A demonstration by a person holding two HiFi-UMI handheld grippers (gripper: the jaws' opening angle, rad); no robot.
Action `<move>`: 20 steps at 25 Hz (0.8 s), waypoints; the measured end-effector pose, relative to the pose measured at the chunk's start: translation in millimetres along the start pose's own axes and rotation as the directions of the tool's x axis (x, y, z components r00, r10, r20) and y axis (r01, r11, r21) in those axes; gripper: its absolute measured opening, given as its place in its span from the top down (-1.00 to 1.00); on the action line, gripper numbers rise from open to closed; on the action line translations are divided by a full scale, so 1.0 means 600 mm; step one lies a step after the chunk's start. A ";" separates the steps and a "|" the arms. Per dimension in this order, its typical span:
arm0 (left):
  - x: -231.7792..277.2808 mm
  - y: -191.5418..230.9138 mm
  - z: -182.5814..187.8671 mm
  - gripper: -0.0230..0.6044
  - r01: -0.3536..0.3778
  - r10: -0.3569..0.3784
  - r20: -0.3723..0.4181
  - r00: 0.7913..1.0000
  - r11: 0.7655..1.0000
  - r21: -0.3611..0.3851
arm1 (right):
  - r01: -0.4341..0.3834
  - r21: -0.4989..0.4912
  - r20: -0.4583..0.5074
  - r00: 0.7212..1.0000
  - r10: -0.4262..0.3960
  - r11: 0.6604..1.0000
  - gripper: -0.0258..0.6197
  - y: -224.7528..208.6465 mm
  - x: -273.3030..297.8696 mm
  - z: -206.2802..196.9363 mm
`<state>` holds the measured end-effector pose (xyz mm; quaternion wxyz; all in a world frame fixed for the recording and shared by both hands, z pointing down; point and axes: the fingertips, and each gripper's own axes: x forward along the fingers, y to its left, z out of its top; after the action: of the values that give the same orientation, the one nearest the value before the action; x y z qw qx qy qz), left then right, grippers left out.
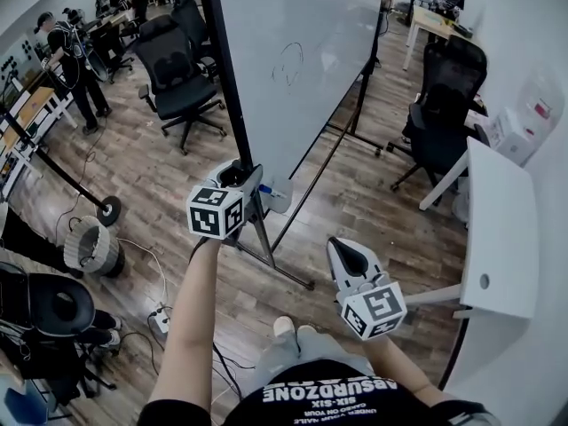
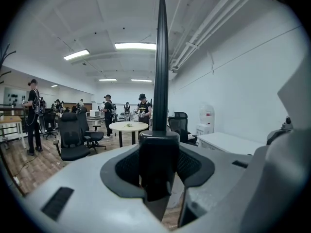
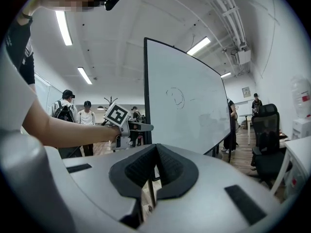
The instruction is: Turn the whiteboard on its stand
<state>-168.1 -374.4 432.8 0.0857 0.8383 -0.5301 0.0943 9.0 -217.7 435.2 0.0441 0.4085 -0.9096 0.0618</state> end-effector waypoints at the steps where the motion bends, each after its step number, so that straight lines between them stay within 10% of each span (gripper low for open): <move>1: -0.005 -0.004 -0.002 0.35 -0.001 0.001 -0.002 1.000 1.000 -0.001 | -0.008 0.002 -0.001 1.000 0.008 1.000 0.92 0.001 -0.005 -0.002; 20: -0.157 -0.080 -0.036 0.35 -0.005 0.005 0.035 0.999 1.000 -0.006 | -0.039 0.017 -0.001 0.999 0.039 0.999 0.92 0.062 -0.054 -0.024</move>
<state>-165.6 -266.5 428.0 0.0785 0.8383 -0.5338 0.0782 2.9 -167.4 442.3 0.0398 0.3910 -0.9168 0.0708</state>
